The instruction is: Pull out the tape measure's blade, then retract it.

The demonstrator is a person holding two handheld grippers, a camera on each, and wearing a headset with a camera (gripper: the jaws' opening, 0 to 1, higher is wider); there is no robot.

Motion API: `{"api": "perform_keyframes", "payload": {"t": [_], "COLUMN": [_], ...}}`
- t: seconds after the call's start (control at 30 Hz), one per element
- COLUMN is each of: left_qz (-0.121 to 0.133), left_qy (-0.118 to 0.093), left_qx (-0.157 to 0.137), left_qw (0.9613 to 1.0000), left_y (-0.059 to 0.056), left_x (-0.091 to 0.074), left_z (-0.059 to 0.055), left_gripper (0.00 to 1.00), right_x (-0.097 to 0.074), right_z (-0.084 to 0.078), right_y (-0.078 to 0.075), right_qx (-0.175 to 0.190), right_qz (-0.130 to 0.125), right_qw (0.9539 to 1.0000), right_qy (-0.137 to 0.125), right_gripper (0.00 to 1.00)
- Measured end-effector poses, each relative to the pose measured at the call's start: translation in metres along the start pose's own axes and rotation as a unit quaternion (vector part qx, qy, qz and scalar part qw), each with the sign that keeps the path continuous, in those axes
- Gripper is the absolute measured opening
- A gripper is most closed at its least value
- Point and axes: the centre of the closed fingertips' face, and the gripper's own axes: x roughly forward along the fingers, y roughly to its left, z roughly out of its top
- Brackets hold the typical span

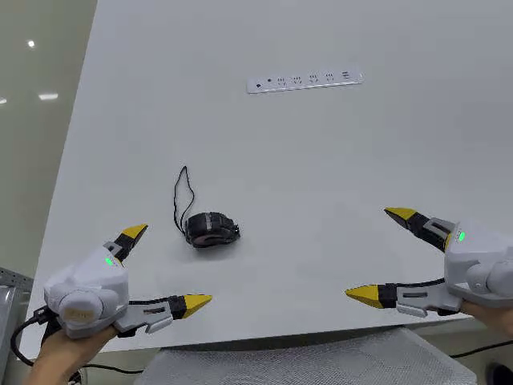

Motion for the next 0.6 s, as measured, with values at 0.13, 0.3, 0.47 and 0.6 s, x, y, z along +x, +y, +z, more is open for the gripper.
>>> {"api": "perform_keyframes", "payload": {"t": [0.13, 0.3, 0.47, 0.6], "left_qz": [-0.001, -0.003, -0.004, -0.012], "left_qy": [0.011, 0.018, 0.023, 0.031], "left_qx": [0.011, 0.014, 0.026, 0.031], "left_qw": [0.9999, 0.9997, 0.9994, 0.999], "left_y": [0.003, 0.007, 0.011, 0.014], "left_x": [0.002, 0.006, 0.011, 0.016], "left_z": [-0.003, -0.005, -0.003, -0.005], "left_gripper": [0.9, 0.87, 0.84, 0.81], "right_x": [0.001, 0.003, 0.005, 0.008], "right_z": [-0.001, -0.003, -0.005, -0.006], "right_y": [-0.001, -0.002, -0.005, -0.006], "right_qx": [-0.005, -0.011, -0.018, -0.022], "right_qz": [0.003, 0.007, 0.008, 0.014], "right_qw": [1.0, 0.9999, 0.9997, 0.9995], "right_qy": [0.003, 0.009, 0.013, 0.015], "right_gripper": [0.88, 0.85, 0.83, 0.82]}}
